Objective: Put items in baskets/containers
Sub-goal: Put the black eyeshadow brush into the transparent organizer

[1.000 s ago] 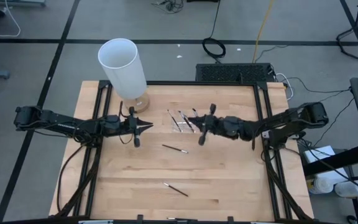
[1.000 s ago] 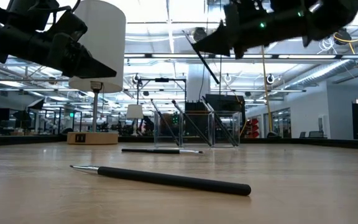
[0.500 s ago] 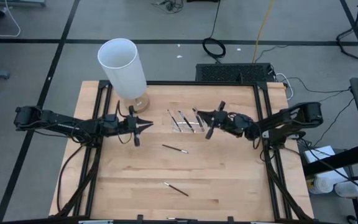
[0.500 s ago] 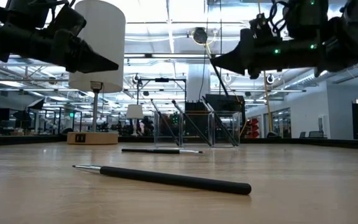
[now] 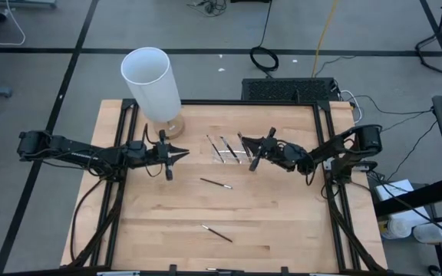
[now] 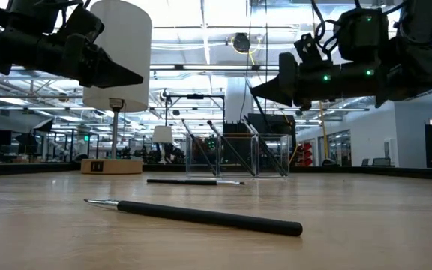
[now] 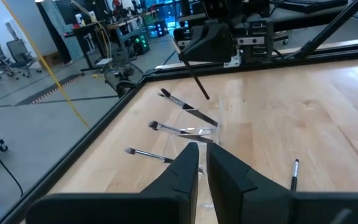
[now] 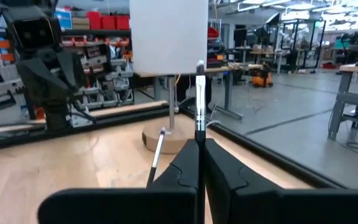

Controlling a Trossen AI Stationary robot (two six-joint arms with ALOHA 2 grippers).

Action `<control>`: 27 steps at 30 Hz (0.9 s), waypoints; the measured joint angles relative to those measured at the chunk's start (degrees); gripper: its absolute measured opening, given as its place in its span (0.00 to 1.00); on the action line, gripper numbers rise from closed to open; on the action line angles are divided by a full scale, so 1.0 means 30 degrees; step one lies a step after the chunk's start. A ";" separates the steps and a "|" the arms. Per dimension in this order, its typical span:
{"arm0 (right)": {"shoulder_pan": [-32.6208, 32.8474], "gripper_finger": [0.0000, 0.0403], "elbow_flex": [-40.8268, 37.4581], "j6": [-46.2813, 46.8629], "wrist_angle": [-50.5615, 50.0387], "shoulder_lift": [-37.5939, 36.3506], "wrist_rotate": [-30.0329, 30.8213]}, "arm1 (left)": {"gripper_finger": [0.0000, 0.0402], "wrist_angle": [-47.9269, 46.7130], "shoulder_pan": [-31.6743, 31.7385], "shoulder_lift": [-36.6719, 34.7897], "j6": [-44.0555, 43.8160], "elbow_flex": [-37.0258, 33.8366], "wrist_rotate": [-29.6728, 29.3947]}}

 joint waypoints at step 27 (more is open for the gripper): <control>0.0015 0.00 0.0007 0.0510 -0.1693 0.0008 0.0874 | 0.10 0.0255 0.0000 -0.0001 -0.0990 0.0001 0.0023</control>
